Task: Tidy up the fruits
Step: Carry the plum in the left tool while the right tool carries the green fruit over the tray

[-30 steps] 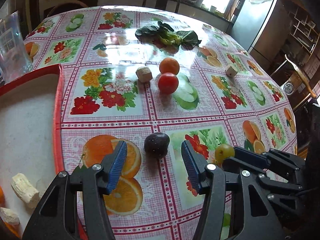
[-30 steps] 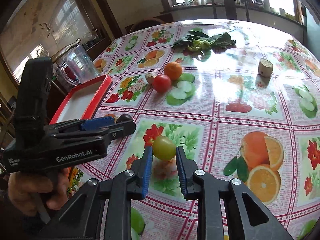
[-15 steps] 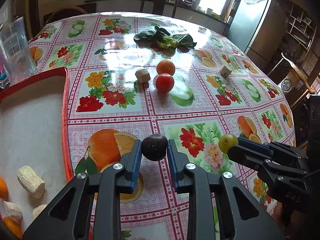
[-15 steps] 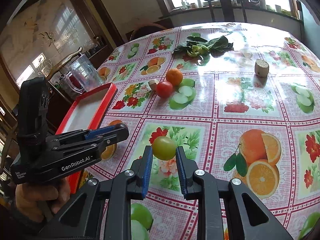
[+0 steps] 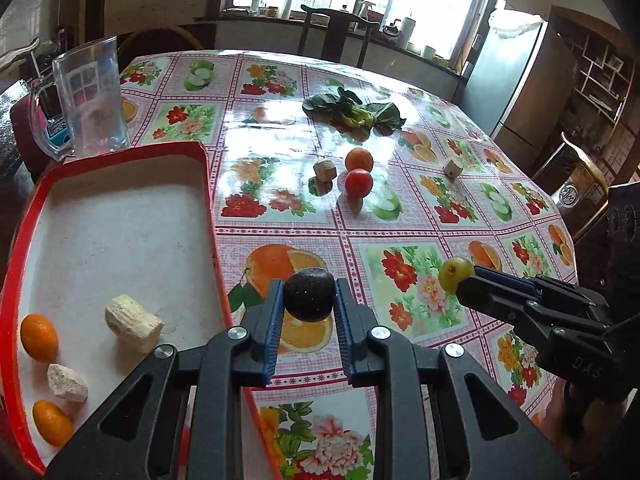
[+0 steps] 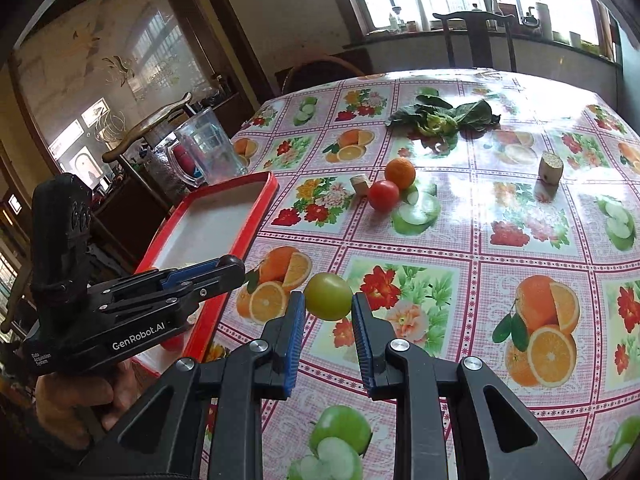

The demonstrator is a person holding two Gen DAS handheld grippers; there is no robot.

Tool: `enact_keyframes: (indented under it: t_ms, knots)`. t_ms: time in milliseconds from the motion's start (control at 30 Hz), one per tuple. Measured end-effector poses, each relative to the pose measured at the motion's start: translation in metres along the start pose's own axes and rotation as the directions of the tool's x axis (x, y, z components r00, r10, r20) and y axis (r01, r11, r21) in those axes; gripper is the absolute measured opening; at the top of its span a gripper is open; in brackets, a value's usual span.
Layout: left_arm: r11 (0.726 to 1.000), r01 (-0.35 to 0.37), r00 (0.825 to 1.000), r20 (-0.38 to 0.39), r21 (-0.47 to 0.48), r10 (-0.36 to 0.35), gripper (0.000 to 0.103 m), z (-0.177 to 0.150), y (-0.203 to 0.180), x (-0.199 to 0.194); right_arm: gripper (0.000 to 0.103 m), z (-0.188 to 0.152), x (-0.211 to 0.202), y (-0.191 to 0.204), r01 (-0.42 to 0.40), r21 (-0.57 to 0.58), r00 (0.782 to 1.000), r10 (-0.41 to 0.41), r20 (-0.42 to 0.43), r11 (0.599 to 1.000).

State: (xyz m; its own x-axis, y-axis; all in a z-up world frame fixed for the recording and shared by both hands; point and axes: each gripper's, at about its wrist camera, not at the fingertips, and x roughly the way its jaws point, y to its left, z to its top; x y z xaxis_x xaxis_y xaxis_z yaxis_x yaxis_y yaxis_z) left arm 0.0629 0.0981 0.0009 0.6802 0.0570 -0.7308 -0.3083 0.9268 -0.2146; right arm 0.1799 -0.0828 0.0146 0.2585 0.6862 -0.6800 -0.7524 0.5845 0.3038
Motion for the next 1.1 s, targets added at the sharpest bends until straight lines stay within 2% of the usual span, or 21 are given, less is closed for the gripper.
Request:
enact_keyframes:
  t_ms: [500, 1100]
  knots:
    - [0.997, -0.032, 0.998, 0.049, -0.07, 0.036, 0.022, -0.008, 0.045, -0.032, 0.024, 0.005, 0.014, 0.044, -0.037, -0.067, 0.999, 0.036, -0.019, 0.997]
    - [0.987, -0.059, 0.996, 0.061, -0.151, 0.069, 0.022, -0.018, 0.093, -0.045, 0.024, 0.01, 0.045, 0.091, -0.077, -0.144, 0.995, 0.068, -0.069, 0.987]
